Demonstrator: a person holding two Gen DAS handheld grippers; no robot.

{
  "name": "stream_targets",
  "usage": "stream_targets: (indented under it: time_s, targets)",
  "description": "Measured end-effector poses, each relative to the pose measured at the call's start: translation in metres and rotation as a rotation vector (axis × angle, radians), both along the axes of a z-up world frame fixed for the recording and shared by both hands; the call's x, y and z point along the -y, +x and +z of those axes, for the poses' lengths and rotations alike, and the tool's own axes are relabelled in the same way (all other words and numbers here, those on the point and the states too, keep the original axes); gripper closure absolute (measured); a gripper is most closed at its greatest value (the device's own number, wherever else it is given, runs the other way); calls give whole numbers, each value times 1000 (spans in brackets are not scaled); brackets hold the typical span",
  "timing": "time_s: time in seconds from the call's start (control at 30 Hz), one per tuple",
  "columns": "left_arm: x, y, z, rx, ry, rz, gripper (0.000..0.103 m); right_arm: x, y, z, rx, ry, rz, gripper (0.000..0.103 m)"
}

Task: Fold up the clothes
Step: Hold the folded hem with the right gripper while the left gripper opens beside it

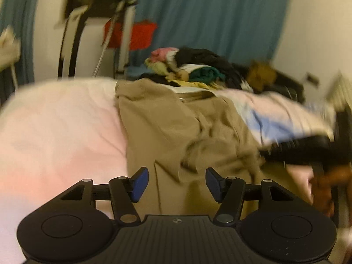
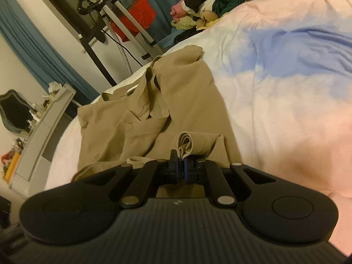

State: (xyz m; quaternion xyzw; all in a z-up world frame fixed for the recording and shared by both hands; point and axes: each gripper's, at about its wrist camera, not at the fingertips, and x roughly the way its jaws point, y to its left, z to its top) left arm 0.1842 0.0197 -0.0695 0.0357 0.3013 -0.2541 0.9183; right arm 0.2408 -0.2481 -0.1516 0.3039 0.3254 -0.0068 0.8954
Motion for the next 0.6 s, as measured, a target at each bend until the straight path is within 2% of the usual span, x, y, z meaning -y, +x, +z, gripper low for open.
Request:
stream_targets:
  time_s: [0.07, 0.13, 0.23, 0.3, 0.37, 0.4, 0.43, 0.47, 0.53, 0.6]
  targets:
    - [7, -10, 0, 48, 92, -23, 29, -2, -1, -1, -5, -5, -3, 95]
    - [19, -4, -8, 82, 173, -31, 29, -4, -1, -1, -6, -16, -4, 95]
    - [34, 18, -23, 95, 238, -37, 29, -5, -2, -1, 0, -38, -1, 95]
    - [41, 34, -30, 108, 226, -39, 27, -5, -3, -2, 4, -42, -1, 95]
    - [45, 50, -34, 106, 179, -19, 27, -5, -3, -2, 4, -41, -1, 95]
    - [44, 56, -34, 99, 150, -9, 33, -5, -2, -2, 6, -45, 2, 95]
    - [43, 60, -34, 86, 122, -8, 46, -5, -1, -2, 9, -49, 5, 95]
    - [41, 62, -35, 72, 93, -20, 53, -5, 0, -2, 12, -52, 9, 95]
    - [39, 61, -36, 75, 78, -42, 77, -5, 2, -2, 18, -52, 16, 95]
    - [39, 58, -34, 84, 72, -48, 91, -4, 5, -2, 25, -41, 22, 95]
